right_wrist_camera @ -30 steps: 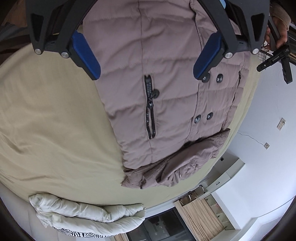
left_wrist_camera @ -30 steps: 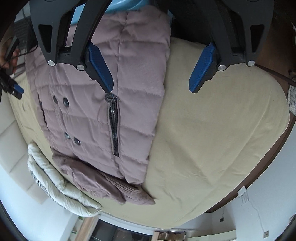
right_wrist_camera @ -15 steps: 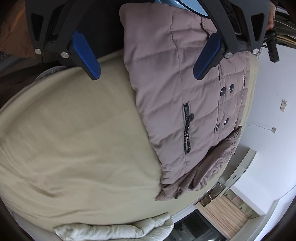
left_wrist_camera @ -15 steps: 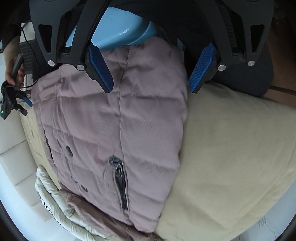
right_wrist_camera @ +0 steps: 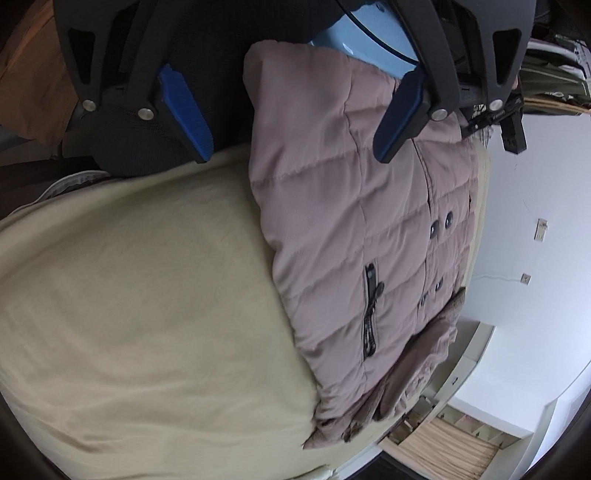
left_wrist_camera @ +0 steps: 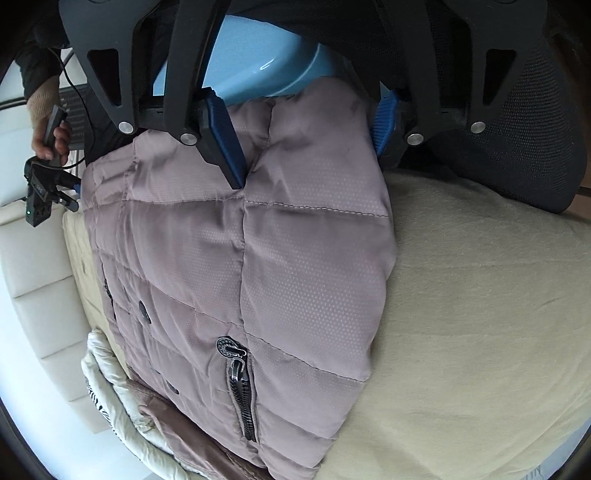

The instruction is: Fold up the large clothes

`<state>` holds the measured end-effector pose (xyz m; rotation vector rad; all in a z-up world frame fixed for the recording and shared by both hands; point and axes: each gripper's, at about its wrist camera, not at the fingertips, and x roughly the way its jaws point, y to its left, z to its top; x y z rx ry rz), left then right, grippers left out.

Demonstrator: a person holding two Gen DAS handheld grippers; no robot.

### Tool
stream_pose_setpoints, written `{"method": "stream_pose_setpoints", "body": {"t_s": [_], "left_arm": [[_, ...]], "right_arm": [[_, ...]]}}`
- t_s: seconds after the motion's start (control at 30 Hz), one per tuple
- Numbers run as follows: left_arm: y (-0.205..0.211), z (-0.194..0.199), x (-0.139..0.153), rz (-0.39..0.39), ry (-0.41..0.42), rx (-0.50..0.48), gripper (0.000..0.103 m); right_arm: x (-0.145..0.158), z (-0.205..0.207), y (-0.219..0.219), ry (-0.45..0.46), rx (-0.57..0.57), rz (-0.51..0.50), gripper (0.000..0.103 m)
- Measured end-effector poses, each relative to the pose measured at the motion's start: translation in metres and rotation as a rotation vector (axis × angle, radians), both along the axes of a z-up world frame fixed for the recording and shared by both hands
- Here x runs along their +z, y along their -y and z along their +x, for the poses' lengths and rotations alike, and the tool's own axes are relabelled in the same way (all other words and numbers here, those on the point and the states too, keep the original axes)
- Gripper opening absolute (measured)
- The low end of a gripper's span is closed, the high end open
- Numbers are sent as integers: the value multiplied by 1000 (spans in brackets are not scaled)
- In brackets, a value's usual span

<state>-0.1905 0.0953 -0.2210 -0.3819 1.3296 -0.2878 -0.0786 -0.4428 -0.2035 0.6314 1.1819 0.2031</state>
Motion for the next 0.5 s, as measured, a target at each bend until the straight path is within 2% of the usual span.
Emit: {"method": "stream_pose_setpoints", "body": {"t_s": [0.13, 0.2, 0.27, 0.33, 0.4, 0.47, 0.5], "left_arm": [[5, 3, -3, -6, -17, 1, 60], [6, 4, -5, -13, -27, 9, 60], [6, 4, -6, -12, -32, 12, 60], [8, 5, -7, -2, -39, 4, 60], [11, 4, -5, 6, -35, -11, 51], [15, 3, -4, 10, -36, -27, 33], [16, 3, -3, 17, -38, -33, 31]], "right_arm": [[-15, 4, -5, -72, 56, -20, 82], [-19, 6, -5, -76, 66, -9, 81], [-22, 8, -5, -94, 72, 12, 70], [-24, 8, -6, -107, 95, 14, 68], [-23, 7, -7, -116, 117, 26, 57], [-22, 7, -8, -116, 131, 64, 33], [-22, 7, -12, -117, 135, 81, 29]]}}
